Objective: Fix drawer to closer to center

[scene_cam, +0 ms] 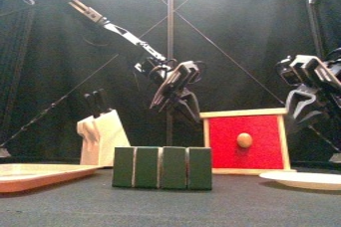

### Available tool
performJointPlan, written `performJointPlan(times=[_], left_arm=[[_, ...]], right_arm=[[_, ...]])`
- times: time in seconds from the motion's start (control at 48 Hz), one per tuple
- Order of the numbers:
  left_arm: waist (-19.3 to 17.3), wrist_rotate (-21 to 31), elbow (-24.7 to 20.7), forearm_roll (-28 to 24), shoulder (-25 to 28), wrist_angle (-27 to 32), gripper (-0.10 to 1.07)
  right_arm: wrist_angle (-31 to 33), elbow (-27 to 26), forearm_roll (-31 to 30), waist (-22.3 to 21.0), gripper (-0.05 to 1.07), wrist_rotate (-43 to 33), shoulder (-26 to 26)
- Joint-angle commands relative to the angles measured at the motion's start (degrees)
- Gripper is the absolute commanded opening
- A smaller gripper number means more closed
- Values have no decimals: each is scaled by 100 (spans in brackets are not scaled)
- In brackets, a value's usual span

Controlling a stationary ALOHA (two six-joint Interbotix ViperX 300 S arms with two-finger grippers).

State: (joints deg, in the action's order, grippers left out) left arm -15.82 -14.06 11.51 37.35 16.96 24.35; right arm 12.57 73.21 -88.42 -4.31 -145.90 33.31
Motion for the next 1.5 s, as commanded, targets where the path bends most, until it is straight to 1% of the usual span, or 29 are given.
performJointPlan(times=[0.0,0.333,0.542,0.75,0.958,1.167,1.312,1.479], left_arm=[[53,-9,-105,35,-220,-44,15],[-18,-18,-97,26,-255,-62,15],[-70,-18,-44,26,-369,-53,15],[-193,-18,316,26,-703,-185,15],[-185,-35,642,18,-1055,-404,15],[-132,-70,914,9,-1380,-615,15],[-123,-62,1063,9,-1459,-756,15],[-123,-53,1072,9,-1477,-782,16]], right_arm=[[79,-185,-26,-105,49,18,79],[272,-264,-105,-237,49,18,18],[193,-246,-105,-246,49,18,18],[114,-18,-53,-281,49,18,220],[105,167,-26,-281,49,18,571],[123,343,0,-281,49,18,773],[123,352,-18,-290,49,18,791],[123,352,-88,-290,49,18,800]])
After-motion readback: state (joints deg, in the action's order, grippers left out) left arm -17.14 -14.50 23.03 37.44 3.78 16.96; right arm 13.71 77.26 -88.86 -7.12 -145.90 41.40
